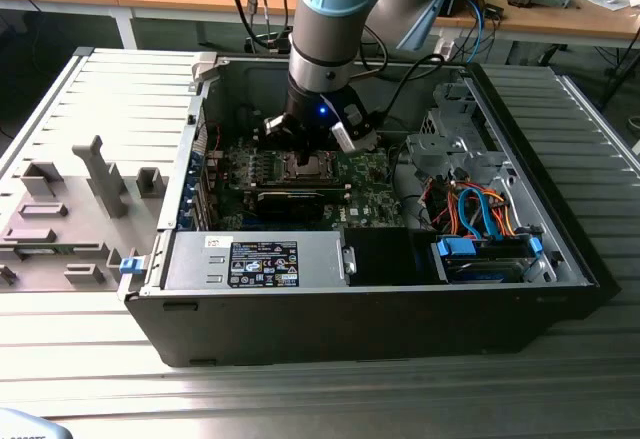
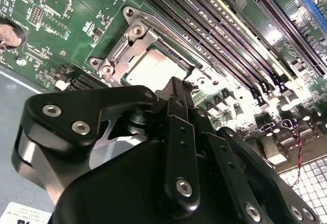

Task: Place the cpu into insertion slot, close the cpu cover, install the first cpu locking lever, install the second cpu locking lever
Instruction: 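Install the second cpu locking lever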

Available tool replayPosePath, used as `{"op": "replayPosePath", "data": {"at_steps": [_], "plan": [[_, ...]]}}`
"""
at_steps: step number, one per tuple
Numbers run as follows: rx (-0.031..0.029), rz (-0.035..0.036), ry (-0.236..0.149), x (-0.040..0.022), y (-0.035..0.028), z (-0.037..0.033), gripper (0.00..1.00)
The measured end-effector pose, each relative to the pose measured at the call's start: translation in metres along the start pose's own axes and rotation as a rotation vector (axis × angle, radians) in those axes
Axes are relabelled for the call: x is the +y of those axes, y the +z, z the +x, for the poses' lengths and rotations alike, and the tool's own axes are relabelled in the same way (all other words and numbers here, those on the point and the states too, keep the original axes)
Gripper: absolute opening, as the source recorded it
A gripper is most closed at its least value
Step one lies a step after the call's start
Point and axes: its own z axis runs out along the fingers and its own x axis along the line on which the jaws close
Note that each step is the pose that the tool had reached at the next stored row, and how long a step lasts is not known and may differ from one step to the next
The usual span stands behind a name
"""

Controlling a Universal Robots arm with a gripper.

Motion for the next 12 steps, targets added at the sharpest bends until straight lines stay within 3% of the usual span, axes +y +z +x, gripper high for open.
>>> {"op": "replayPosePath", "data": {"at_steps": [5, 12], "plan": [[0.0007, 0.003, 0.0, 0.0011, -0.003, 0.0, 0.11], [0.0023, 0.0113, 0.0, 0.006, -0.0146, -0.0001, 0.11]]}}
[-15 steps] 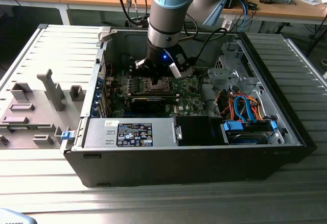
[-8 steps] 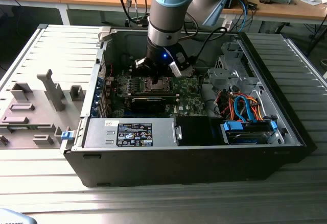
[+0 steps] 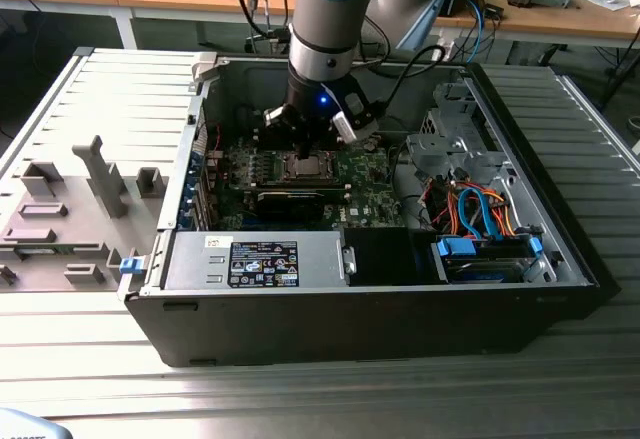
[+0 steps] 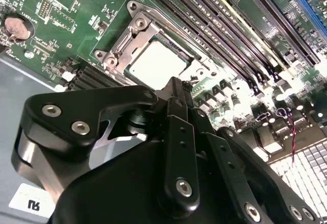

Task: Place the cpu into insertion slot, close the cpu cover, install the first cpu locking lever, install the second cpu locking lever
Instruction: 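Install the second cpu locking lever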

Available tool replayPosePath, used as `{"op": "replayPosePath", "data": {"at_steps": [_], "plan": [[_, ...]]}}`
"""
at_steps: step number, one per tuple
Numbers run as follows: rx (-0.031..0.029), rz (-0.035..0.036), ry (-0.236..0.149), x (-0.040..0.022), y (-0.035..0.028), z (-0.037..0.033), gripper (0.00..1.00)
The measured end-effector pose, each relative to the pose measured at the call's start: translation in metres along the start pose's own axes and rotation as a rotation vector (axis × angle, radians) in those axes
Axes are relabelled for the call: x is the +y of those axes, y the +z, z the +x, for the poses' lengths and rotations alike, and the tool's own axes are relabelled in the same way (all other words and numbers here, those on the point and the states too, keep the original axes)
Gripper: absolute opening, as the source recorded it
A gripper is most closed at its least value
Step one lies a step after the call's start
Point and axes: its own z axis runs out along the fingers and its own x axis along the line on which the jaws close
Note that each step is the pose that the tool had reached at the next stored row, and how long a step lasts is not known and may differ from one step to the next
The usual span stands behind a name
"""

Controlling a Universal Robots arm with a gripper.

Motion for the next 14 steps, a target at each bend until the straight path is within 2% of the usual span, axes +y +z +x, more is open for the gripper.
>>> {"op": "replayPosePath", "data": {"at_steps": [4, 7, 14], "plan": [[0.0007, 0.0032, 0.0, 0.003, -0.0091, 0.0001, 0.11], [0.001, 0.0053, 0.0, 0.0038, -0.0121, 0.0001, 0.11], [0.001, 0.0056, 0.0, 0.0039, -0.0124, 0.0002, 0.11]]}}
